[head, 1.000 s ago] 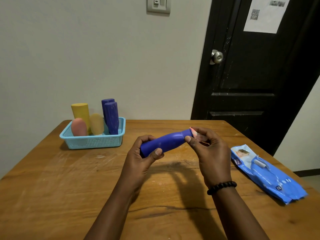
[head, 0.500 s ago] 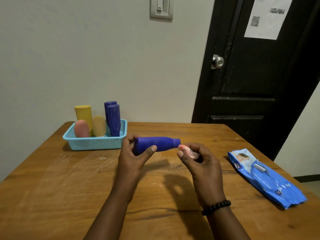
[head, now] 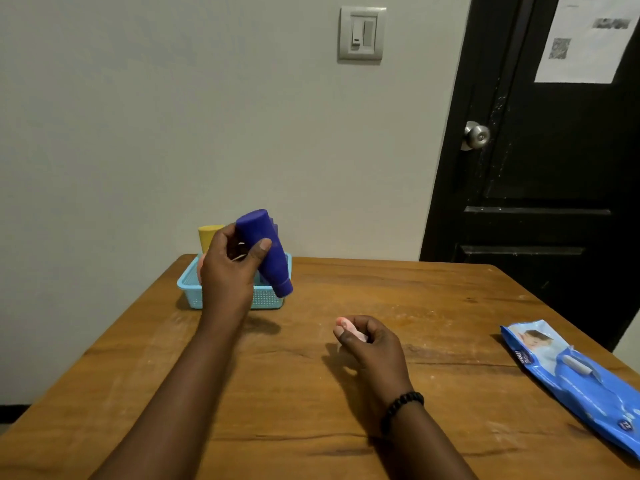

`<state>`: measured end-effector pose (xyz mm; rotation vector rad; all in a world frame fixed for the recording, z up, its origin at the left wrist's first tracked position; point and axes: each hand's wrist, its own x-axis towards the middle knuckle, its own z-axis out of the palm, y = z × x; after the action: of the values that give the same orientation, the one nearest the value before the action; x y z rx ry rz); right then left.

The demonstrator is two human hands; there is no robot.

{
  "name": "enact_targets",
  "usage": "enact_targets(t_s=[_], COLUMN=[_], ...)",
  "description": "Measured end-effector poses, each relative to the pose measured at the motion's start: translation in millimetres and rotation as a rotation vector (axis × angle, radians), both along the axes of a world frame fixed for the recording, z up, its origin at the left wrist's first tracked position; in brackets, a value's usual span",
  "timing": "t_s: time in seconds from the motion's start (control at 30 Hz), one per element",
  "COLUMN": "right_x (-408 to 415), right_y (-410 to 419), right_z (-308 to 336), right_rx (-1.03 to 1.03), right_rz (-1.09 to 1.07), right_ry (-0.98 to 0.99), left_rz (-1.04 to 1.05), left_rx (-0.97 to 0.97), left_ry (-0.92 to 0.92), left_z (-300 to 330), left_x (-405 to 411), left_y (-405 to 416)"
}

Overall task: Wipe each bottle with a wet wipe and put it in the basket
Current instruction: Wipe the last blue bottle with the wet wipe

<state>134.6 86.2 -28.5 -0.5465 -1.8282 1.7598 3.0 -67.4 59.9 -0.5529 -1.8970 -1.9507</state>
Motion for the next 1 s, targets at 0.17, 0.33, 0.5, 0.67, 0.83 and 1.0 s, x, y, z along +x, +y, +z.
enact_targets(t_s=[0.17,0.33,0.5,0.67,0.83,1.0], right_x=[-9.8,-12.8,-12.2,-10.4,-11.9,-12.3], right_y=[-4.8,1.0,3.9,7.2,10.7,11.7], right_z=[-3.7,-7.6,-6.7,-5.2,-6.1,-6.6], right_rx=[-0.087,-0.205,-0.315,-0.331,-0.368,-0.332], right_rz=[0.062,0.106,0.125,0.108,0.107,0.092], right_ry=[0.05,0.056,0.068,0.088,0.107,0.099], left_rz=[0.084,0.126,0.113,0.068,0.077,0.057], left_rx=[-0.187,-0.363,-0.47,-0.541,-0.599,-0.719], left_ry=[0.032,0.032,0.019,-0.01,0.116,0.247], left_z=[6.0,-8.4,-19.9,-28.6,-33.8,-32.5], left_x=[-47.5,-70.2,-85.1,-91.5,-96.1,-99.9], left_y=[6.0,17.2,22.0,23.0,20.5,18.8])
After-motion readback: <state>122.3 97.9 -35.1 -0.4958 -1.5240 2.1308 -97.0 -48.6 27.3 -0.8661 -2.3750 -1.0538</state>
